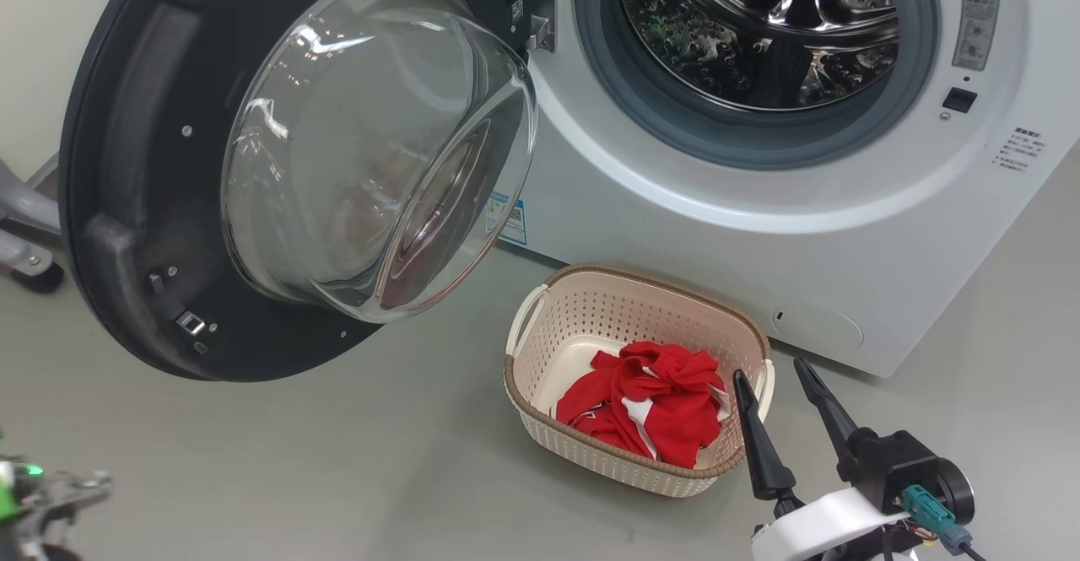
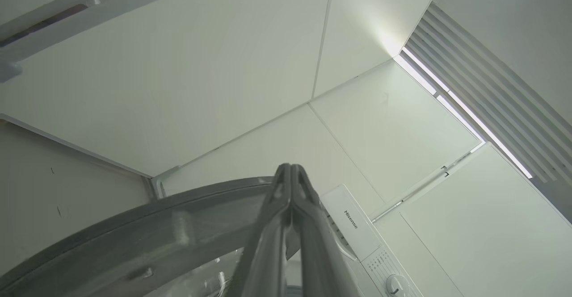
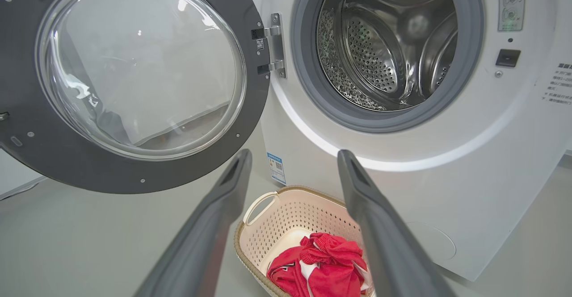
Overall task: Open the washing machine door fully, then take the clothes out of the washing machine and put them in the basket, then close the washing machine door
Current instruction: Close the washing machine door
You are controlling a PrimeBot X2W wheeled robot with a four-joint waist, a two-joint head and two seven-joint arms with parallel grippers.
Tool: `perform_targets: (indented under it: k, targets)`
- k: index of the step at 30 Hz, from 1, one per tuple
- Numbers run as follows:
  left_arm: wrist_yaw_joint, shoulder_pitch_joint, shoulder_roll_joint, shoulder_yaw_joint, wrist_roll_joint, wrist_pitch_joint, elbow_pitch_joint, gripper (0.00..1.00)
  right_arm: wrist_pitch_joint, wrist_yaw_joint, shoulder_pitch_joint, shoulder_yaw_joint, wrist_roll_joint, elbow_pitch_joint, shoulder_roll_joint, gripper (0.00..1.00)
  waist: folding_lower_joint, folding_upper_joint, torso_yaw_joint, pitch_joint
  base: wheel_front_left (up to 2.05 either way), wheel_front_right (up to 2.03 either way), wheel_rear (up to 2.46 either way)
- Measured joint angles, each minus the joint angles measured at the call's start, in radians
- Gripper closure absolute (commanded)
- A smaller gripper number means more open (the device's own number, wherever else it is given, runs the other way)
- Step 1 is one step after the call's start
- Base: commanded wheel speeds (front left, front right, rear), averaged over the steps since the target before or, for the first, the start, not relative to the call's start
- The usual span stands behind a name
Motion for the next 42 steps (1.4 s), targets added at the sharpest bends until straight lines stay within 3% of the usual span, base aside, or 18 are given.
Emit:
perform_targets:
  k: [7,14,20,29,42]
  targets:
    - [0.0,-0.063,0.115,0.151,-0.083,0.016,0.102,1.0,0.0,0.002,0.0,-0.002,-0.006,0.002,0.0,0.0,0.0,0.0,0.006,-0.002,0.0,0.0,0.0]
    - [0.036,-0.132,0.204,0.205,-0.194,0.1,0.266,1.0,0.0,0.009,0.0,0.0,-0.008,0.003,0.0,0.0,0.0,0.0,0.006,0.001,0.0,0.0,0.0]
    - [0.08,-0.187,0.265,0.174,-0.276,0.216,0.389,1.0,0.0,0.018,-0.002,0.003,-0.017,0.007,0.0,0.0,0.0,0.0,0.001,0.013,0.0,0.0,0.0]
    - [0.133,-0.233,0.311,0.107,-0.355,0.384,0.537,1.0,0.0,0.028,-0.011,0.01,-0.029,0.015,0.0,0.0,0.0,0.0,-0.011,0.025,0.0,0.0,0.0]
    - [0.132,-0.273,0.33,0.034,-0.363,0.523,0.66,1.0,0.0,0.039,-0.035,0.009,-0.044,0.026,-0.001,0.0,0.0,0.0,-0.046,0.049,0.0,0.0,0.0]
